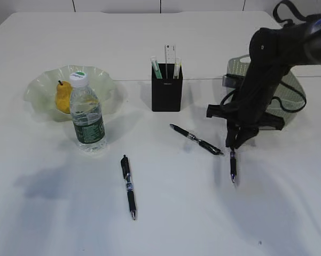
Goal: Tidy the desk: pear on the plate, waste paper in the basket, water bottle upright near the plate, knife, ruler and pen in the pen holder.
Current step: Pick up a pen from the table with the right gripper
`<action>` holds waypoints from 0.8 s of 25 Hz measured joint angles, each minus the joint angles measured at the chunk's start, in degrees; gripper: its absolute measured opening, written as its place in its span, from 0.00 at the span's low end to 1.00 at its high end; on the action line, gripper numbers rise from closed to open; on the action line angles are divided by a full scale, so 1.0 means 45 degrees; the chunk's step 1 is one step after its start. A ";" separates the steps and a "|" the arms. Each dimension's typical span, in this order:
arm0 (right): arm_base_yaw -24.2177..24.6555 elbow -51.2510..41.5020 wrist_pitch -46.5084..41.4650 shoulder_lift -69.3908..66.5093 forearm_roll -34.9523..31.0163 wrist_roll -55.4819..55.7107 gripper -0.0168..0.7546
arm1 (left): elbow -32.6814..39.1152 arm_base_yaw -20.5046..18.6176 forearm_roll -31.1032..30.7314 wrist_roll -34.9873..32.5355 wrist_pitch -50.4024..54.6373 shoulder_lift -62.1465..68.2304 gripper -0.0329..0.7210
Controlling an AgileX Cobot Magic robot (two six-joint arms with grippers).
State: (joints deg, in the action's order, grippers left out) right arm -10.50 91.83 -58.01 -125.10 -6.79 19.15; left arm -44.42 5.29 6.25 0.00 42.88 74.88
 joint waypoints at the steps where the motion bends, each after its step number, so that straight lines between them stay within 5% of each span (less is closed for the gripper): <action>1: 0.0000 0.0235 -0.0132 0.0000 0.0000 -0.0030 0.15 | 0.0000 0.0000 0.0000 0.0000 0.0000 0.0000 0.50; 20: -0.0021 0.3428 0.0281 0.0230 -0.1094 -0.2380 0.15 | 0.0000 0.0000 0.0000 0.0000 0.0431 0.0000 0.49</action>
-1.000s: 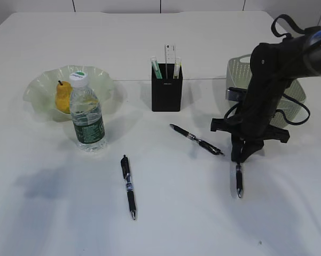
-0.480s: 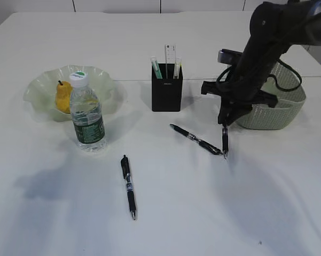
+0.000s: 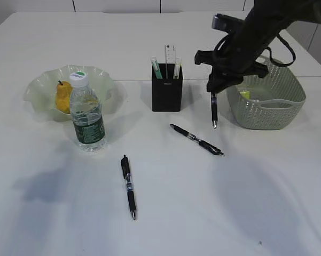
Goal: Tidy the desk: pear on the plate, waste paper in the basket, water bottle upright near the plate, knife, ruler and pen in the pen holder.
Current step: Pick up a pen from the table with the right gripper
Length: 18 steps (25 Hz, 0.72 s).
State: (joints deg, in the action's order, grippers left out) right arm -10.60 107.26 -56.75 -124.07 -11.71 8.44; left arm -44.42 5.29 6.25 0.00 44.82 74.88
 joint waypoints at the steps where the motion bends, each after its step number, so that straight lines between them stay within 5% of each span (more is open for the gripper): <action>1: 0.0000 0.0057 0.0336 0.0017 -0.0299 -0.0355 0.15 | 0.0000 0.0000 0.0000 0.0000 0.0032 0.0000 0.50; 18: 0.0000 0.0414 0.5175 -0.0117 -0.4066 -0.6979 0.15 | 0.0000 0.0000 0.0000 0.0000 0.0081 0.0000 0.49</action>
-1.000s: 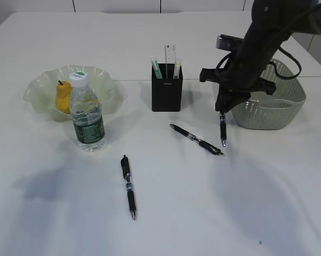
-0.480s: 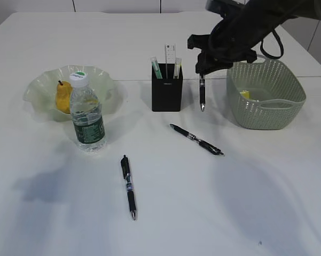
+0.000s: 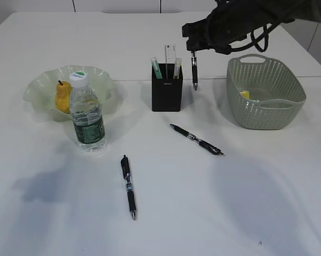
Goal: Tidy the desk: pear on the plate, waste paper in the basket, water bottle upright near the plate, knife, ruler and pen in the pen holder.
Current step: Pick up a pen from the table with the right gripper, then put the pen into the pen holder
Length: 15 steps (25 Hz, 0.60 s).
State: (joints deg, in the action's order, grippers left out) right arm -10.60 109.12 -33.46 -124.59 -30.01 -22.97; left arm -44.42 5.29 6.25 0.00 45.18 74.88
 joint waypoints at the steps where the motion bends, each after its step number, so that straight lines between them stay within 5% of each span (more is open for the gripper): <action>1: 0.0000 0.0056 0.0072 -0.0081 -0.0361 -0.0534 0.15 | 0.0000 0.0000 0.0000 0.0000 0.0000 0.0000 0.49; 15: -0.0126 0.0203 0.1333 -0.0643 -0.7244 -0.8949 0.15 | 0.0000 0.0000 0.0000 0.0000 -0.0025 0.0000 0.50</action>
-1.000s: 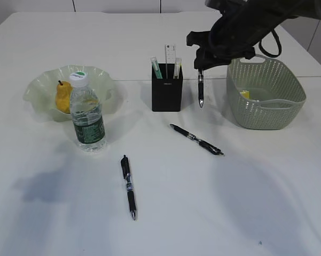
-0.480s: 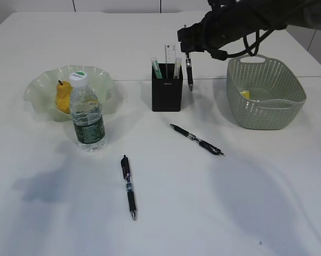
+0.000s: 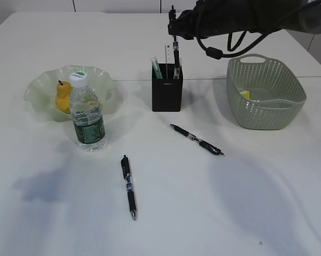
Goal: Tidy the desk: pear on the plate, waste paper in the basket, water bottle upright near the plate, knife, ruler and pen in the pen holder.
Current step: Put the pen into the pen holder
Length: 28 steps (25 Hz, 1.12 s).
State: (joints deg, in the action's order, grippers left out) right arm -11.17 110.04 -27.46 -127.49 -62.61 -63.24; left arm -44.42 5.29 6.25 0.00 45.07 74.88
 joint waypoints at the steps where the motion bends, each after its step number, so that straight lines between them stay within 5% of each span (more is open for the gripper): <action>1: 0.0000 0.0007 0.0021 -0.0058 -0.0731 -0.0765 0.15 | 0.0000 0.0000 0.0000 0.0000 -0.0023 0.0000 0.49; 15: 0.0000 0.0007 0.0370 -0.1061 -0.6318 -0.7274 0.14 | 0.0000 0.0000 0.0000 0.0000 -0.0147 0.0000 0.49; 28: -0.0024 0.0016 0.0177 -0.2042 -0.7176 -0.7979 0.15 | 0.0000 0.0000 0.0000 0.0000 -0.0167 0.0000 0.50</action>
State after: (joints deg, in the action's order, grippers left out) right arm -11.27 110.11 -26.66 -136.67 -94.90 -99.14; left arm -44.42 5.29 6.25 0.00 44.32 74.88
